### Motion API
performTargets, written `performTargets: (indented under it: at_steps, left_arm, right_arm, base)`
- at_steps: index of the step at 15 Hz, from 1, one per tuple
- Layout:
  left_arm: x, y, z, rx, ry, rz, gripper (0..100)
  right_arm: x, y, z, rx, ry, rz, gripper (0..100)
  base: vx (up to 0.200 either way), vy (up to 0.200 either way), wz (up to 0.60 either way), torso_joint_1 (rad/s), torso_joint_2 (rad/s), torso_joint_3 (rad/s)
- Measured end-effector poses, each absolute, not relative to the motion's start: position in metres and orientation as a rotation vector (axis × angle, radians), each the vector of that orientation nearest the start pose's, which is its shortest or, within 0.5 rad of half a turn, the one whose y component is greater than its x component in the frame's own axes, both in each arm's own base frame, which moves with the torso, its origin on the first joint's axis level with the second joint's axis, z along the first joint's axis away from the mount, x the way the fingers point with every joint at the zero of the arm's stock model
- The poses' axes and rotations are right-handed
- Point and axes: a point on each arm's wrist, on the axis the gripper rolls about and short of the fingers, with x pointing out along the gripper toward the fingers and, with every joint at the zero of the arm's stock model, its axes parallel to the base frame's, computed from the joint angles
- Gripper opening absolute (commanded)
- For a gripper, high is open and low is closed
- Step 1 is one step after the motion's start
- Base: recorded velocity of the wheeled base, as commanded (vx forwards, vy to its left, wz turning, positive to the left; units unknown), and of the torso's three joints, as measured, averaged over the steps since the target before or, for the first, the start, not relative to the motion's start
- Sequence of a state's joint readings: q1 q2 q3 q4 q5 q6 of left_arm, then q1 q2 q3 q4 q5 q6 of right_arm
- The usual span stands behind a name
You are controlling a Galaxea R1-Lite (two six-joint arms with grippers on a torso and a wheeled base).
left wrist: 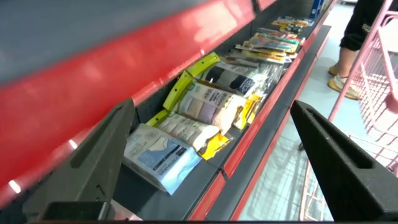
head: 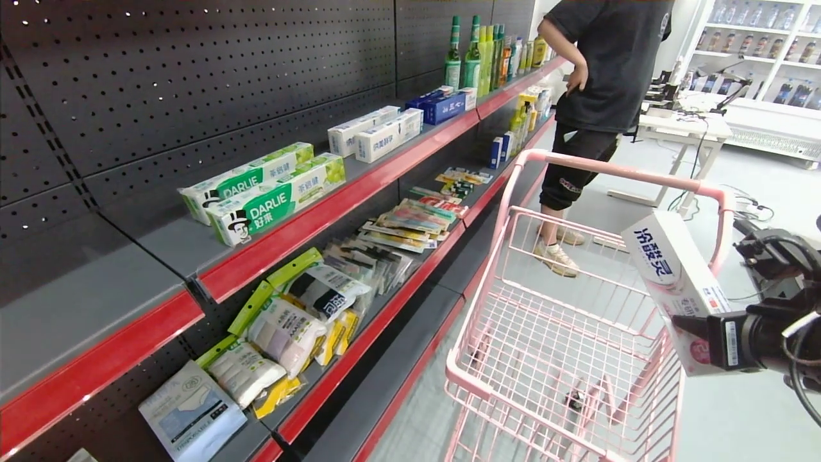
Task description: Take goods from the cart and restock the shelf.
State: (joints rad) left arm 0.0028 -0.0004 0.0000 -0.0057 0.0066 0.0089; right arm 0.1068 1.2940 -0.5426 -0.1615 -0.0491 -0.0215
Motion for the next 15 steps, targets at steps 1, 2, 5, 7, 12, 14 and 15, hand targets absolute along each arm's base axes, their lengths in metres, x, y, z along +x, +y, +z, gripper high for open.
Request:
performTargets:
  at_steps: [1, 2, 5, 7, 12, 14, 15]
  left_arm:
    - [-0.0228, 0.0001, 0.0761, 0.009, -0.006, 0.009, 100]
    - [-0.0228, 0.0001, 0.0761, 0.009, -0.007, 0.009, 100]
    - [-0.0228, 0.0001, 0.0761, 0.009, -0.006, 0.009, 100]
    - [-0.0228, 0.0001, 0.0760, 0.009, -0.006, 0.009, 100]
    - [-0.0228, 0.0001, 0.0761, 0.009, -0.006, 0.010, 100]
    - [-0.0228, 0.0001, 0.0761, 0.009, -0.006, 0.010, 100]
    - [-0.0228, 0.0001, 0.0761, 0.009, -0.006, 0.009, 100]
  right_arm:
    - [0.1802, 0.0182, 0.1679, -0.067, 0.584, 0.063, 0]
    - [0.1795, 0.0181, 0.1682, -0.068, 0.582, 0.063, 0]
    - [0.1781, 0.0182, 0.1685, -0.077, 0.579, 0.068, 0]
    - [0.1769, 0.0182, 0.1671, -0.091, 0.584, 0.072, 0]
    - [0.1771, 0.0188, 0.1661, -0.092, 0.588, 0.078, 0]
    - [0.1767, 0.0191, 0.1645, -0.100, 0.594, 0.082, 0]
    - [0.1764, 0.0192, 0.1638, -0.114, 0.596, 0.087, 0]
  base:
    - [0.000, 0.000, 0.00, 0.203, -0.52, -0.310]
    - [0.000, 0.000, 0.00, 0.217, -0.54, -0.334]
    - [0.000, 0.000, 0.00, 0.240, -0.57, -0.342]
    - [0.000, 0.000, 0.00, 0.259, -0.62, -0.364]
    - [0.000, 0.000, 0.00, 0.188, -0.43, -0.248]
    - [0.000, 0.000, 0.00, 0.166, -0.38, -0.215]
    - [0.000, 0.000, 0.00, 0.168, -0.37, -0.212]
